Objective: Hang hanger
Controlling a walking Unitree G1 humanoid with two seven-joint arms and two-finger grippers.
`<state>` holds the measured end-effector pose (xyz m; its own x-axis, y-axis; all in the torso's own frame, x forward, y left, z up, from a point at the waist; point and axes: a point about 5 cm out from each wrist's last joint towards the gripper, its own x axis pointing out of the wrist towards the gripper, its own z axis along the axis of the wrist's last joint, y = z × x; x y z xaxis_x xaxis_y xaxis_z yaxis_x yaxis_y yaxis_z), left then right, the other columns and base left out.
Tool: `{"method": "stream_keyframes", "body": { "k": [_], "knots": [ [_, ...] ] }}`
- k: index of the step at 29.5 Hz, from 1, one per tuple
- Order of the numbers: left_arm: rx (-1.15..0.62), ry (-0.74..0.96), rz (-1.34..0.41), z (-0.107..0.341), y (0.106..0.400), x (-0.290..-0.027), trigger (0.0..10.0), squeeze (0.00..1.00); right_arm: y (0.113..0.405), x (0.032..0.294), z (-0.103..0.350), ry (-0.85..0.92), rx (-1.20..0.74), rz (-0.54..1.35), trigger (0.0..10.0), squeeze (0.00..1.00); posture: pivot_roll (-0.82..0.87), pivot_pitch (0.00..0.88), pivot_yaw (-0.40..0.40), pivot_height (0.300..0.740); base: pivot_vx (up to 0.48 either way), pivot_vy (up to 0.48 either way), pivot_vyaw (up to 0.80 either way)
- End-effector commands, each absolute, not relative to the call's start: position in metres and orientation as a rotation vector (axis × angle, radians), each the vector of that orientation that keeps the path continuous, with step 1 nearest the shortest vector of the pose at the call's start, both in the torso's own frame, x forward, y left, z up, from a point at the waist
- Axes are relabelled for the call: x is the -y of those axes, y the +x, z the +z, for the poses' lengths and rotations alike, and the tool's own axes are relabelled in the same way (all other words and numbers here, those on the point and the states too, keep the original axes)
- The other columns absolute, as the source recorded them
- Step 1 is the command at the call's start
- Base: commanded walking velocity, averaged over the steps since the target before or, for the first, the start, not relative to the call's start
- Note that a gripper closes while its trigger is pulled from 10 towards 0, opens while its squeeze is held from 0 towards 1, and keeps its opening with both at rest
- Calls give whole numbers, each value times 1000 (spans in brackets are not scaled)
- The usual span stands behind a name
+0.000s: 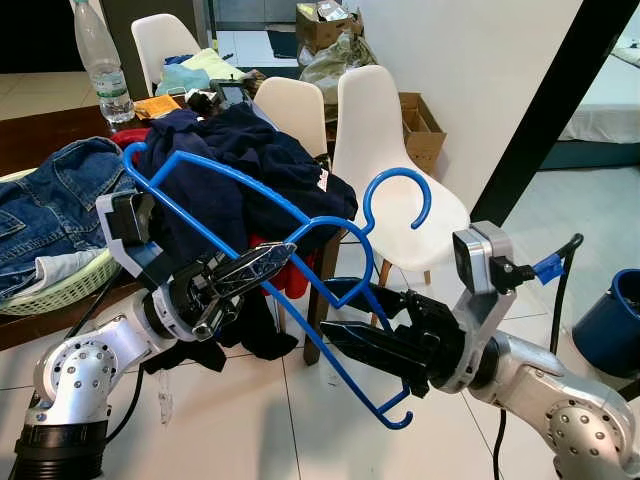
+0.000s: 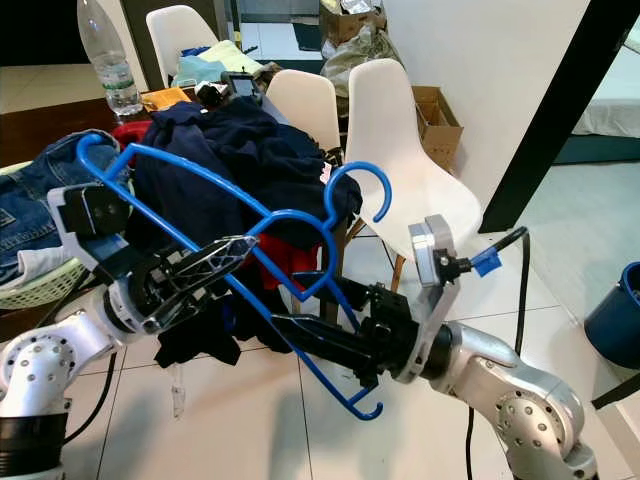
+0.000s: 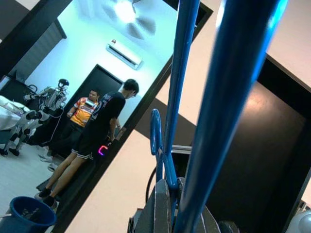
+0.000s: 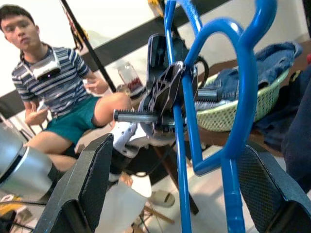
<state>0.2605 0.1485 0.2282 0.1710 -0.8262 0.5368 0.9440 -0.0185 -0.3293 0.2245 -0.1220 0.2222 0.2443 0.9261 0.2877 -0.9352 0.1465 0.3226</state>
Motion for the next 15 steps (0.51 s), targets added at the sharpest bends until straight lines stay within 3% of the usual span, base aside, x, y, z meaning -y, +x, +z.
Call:
{"method": "stream_keyframes", "body": {
  "k": [1,15],
  "knots": [
    [196,-731,-1491,229,254,-138,0,0,228,123,225,483,49,1311,10000,0,111,92,-33,740,0,0,0],
    [182,-753,-1513,227,249,-132,0,0,236,119,226,429,54,1300,10000,0,116,110,-32,740,0,0,0]
  ]
}}
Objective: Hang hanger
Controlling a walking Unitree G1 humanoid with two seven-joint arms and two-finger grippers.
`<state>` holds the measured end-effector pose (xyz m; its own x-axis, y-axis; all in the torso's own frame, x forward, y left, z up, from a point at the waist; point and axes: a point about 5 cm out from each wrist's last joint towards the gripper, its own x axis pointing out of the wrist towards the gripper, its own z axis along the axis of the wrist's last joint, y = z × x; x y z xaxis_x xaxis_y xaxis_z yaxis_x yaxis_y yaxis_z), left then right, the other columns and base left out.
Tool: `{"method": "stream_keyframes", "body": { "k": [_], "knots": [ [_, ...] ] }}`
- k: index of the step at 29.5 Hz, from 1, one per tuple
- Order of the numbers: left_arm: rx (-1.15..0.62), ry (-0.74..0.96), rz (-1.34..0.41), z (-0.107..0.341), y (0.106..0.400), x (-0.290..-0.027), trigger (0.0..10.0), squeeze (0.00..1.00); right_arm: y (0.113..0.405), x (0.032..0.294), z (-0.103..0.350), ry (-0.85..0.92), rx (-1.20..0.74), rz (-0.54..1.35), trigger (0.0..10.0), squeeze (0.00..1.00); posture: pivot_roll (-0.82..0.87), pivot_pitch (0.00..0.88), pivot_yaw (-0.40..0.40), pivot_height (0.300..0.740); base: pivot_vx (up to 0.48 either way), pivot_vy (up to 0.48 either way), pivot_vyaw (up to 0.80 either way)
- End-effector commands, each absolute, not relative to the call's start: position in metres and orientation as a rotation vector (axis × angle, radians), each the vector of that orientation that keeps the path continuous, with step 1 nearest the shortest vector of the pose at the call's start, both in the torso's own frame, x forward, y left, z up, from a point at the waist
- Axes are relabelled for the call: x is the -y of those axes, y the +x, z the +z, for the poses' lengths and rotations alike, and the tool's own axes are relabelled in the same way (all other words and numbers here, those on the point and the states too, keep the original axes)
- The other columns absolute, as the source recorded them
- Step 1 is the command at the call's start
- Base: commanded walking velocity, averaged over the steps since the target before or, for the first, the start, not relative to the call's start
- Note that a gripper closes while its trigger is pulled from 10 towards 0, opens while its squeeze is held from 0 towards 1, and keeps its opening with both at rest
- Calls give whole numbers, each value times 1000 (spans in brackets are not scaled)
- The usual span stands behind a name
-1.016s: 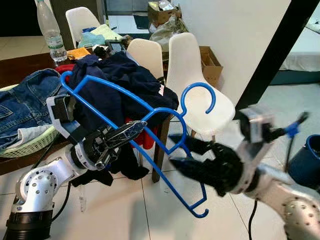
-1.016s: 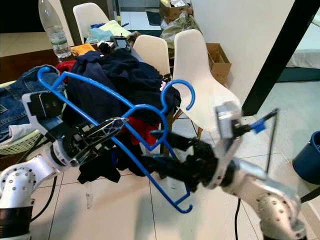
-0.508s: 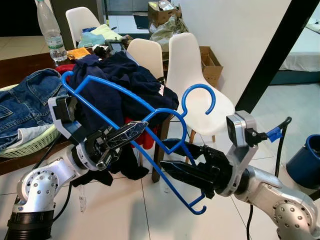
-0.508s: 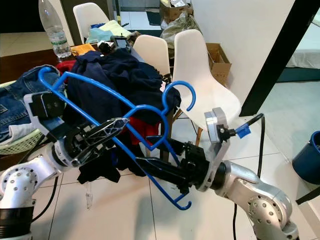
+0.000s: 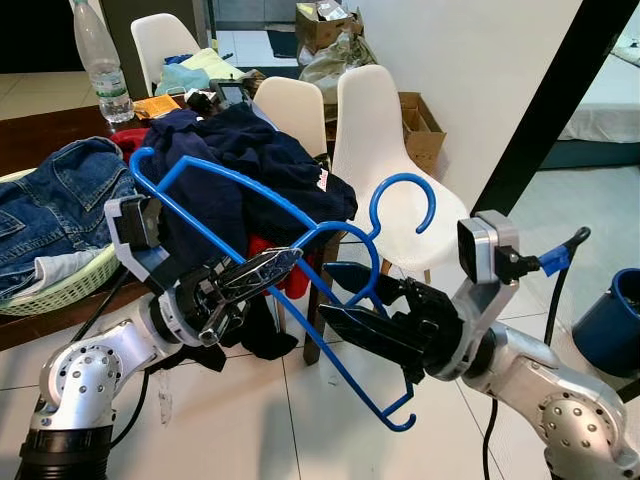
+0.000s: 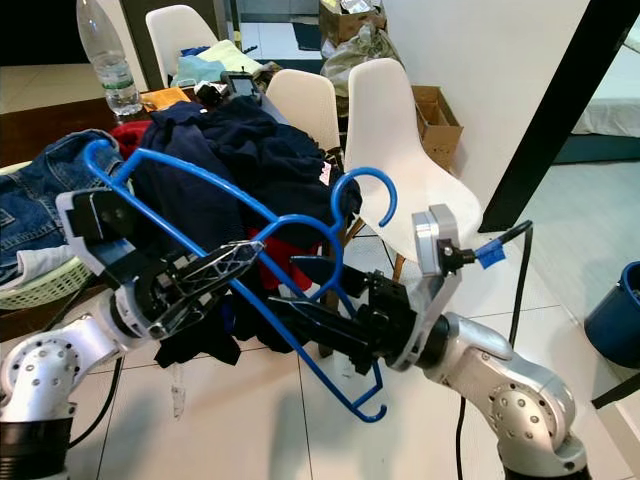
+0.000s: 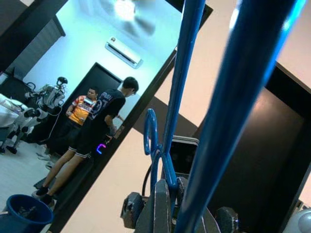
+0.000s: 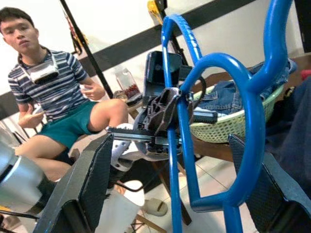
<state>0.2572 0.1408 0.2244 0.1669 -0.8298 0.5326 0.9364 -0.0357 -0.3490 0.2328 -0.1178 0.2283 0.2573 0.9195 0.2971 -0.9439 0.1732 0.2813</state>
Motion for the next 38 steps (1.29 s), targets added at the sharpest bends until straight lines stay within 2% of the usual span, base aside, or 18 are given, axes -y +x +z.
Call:
{"method": "stream_keyframes", "body": {
  "k": [1,4,5,19,30,31,32,34,35,38],
  "knots": [
    [183,-754,-1513,227,249,-132,0,0,236,117,225,403,37,1311,10000,0,116,111,-33,740,0,0,0],
    [184,-755,-1511,227,249,-132,0,0,235,116,223,384,17,1323,10000,0,116,111,-33,740,0,0,0],
    [184,-754,-1510,227,249,-132,0,0,235,114,221,373,-2,1330,0,0,116,112,-33,740,0,0,0],
    [185,-749,-1507,227,250,-134,0,0,236,118,222,405,10,1323,0,0,115,108,-32,740,0,0,0],
    [189,-717,-1453,228,255,-149,0,0,232,131,229,427,58,1376,0,0,116,105,-32,740,0,0,0],
    [192,-715,-1449,229,255,-151,0,0,235,133,227,410,57,1354,10000,0,116,106,-32,740,0,0,0],
    [194,-716,-1452,229,255,-151,0,0,238,135,227,404,59,1331,10000,259,117,107,-32,740,0,0,0],
    [194,-716,-1452,229,255,-151,0,0,238,135,227,404,59,1331,10000,259,117,107,-32,740,0,0,0],
    [194,-718,-1459,230,254,-150,0,0,241,137,227,400,66,1311,10000,1000,117,107,-32,740,0,0,0],
    [191,-722,-1467,230,253,-148,0,0,244,140,229,380,84,1284,10000,1000,117,107,-32,740,0,0,0]
  ]
}}
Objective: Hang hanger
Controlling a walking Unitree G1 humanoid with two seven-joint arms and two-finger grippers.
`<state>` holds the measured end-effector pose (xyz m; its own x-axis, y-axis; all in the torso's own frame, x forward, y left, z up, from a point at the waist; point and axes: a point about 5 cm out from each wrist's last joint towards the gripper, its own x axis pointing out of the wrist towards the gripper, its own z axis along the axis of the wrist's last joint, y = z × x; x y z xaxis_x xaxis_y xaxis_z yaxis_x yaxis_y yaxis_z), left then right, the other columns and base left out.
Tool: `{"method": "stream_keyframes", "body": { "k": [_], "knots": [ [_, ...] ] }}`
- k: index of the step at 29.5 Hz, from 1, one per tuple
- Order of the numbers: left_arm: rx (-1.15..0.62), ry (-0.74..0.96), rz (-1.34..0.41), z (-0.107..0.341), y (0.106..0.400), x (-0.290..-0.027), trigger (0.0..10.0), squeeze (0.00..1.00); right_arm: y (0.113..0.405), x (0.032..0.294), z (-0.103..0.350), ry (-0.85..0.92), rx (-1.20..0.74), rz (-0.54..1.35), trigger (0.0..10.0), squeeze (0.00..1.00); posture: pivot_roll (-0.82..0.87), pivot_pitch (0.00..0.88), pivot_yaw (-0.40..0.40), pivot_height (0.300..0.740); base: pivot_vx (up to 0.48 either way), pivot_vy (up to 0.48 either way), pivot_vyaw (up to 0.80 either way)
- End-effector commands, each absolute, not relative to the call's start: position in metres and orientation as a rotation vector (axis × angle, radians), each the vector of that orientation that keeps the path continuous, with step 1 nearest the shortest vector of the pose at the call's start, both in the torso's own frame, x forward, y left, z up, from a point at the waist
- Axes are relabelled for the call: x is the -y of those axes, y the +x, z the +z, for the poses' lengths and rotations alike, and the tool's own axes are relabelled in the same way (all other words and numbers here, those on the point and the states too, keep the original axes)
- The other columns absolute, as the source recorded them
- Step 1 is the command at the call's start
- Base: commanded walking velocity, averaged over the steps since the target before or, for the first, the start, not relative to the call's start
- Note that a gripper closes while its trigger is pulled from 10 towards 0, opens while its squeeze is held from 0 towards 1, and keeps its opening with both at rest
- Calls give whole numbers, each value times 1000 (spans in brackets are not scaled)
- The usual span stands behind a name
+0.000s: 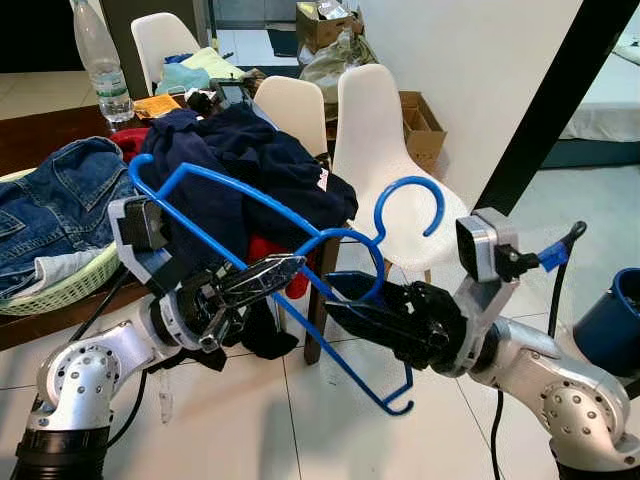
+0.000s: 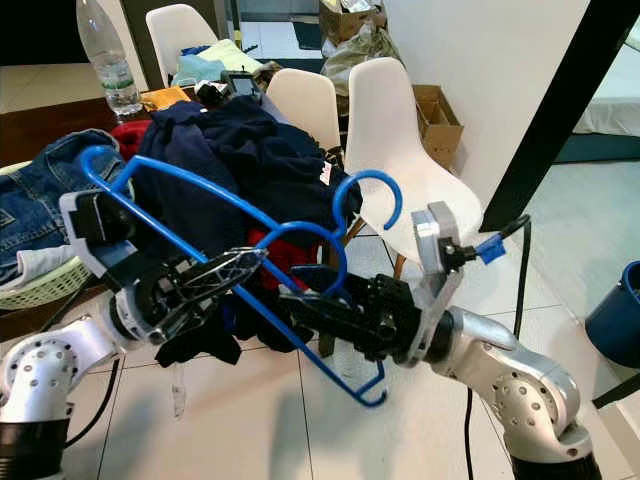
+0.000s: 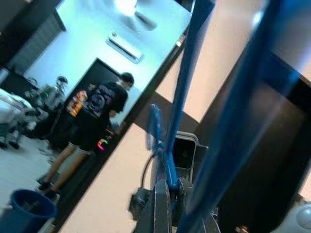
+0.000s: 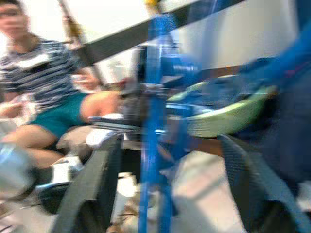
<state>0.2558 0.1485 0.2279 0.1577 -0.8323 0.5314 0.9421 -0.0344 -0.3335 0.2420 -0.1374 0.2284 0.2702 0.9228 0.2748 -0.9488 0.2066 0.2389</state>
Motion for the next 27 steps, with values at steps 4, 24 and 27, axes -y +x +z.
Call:
{"method": "stream_keyframes", "body": {
  "k": [4,24,27],
  "knots": [
    [180,-727,-1485,228,250,-145,0,0,249,150,241,302,128,1275,10000,0,116,108,-31,740,0,0,0],
    [169,-737,-1513,228,249,-139,0,0,235,134,241,229,22,1527,10000,0,119,90,-36,740,0,0,0],
    [170,-738,-1513,227,249,-139,0,0,235,132,239,221,8,1533,4980,0,118,88,-36,740,0,0,0]
  ]
}}
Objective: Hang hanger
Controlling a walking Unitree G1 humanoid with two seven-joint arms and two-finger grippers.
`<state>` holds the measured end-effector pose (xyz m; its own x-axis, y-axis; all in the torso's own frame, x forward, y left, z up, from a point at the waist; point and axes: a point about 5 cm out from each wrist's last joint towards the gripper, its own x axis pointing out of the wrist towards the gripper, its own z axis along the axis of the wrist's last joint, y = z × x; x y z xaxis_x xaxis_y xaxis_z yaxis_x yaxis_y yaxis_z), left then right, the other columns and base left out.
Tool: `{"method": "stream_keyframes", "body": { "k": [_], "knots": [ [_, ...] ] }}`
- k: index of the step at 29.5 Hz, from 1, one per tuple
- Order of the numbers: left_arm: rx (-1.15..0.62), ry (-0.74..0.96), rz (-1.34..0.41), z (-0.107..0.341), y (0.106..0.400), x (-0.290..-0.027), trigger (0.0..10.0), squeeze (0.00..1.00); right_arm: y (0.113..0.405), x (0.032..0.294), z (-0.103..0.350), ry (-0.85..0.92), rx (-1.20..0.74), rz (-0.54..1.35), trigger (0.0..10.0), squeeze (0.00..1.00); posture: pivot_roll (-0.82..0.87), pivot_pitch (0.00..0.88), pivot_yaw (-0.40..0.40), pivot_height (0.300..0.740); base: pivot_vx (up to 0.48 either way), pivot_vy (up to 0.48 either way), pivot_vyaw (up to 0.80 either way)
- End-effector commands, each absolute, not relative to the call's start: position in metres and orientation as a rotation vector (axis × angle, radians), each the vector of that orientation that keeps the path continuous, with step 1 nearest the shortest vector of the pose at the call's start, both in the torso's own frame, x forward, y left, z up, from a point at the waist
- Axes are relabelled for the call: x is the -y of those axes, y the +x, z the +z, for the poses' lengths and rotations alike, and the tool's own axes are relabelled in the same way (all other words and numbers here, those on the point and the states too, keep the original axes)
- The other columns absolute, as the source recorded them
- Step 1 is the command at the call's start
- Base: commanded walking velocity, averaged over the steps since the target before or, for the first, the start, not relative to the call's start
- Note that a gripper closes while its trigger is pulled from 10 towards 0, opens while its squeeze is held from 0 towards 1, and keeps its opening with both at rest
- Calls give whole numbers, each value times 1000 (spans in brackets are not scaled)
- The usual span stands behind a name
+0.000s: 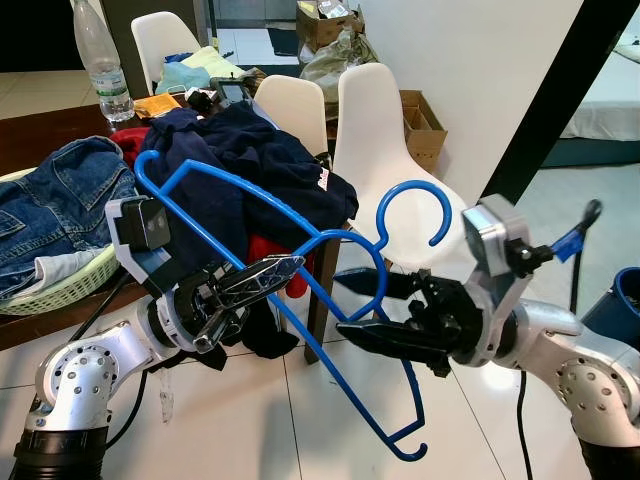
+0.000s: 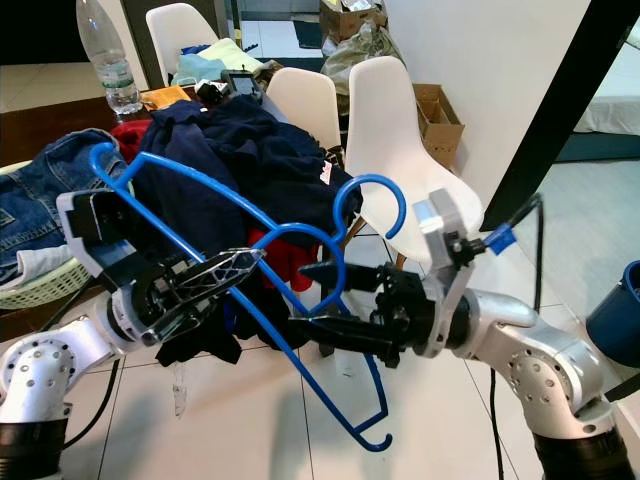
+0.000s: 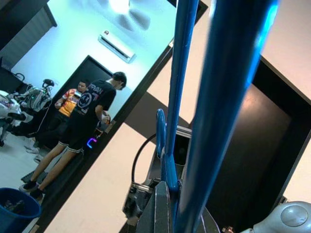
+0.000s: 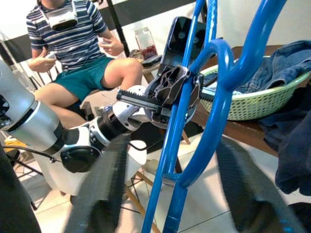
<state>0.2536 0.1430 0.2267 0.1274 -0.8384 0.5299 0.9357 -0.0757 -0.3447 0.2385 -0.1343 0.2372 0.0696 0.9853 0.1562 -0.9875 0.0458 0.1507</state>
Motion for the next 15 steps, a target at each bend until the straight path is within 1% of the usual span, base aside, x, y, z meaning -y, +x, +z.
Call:
{"method": "stream_keyframes", "body": {
  "k": [1,2,15],
  "knots": [
    [170,-738,-1513,227,249,-139,0,0,235,132,239,221,8,1533,4980,0,118,88,-36,740,0,0,0],
    [168,-738,-1515,227,249,-139,0,0,236,129,238,215,-6,1530,0,0,118,90,-35,740,0,0,0],
    [151,-725,-1511,225,249,-137,0,0,240,128,235,221,-29,1510,0,0,115,106,-34,740,0,0,0]
  ]
}}
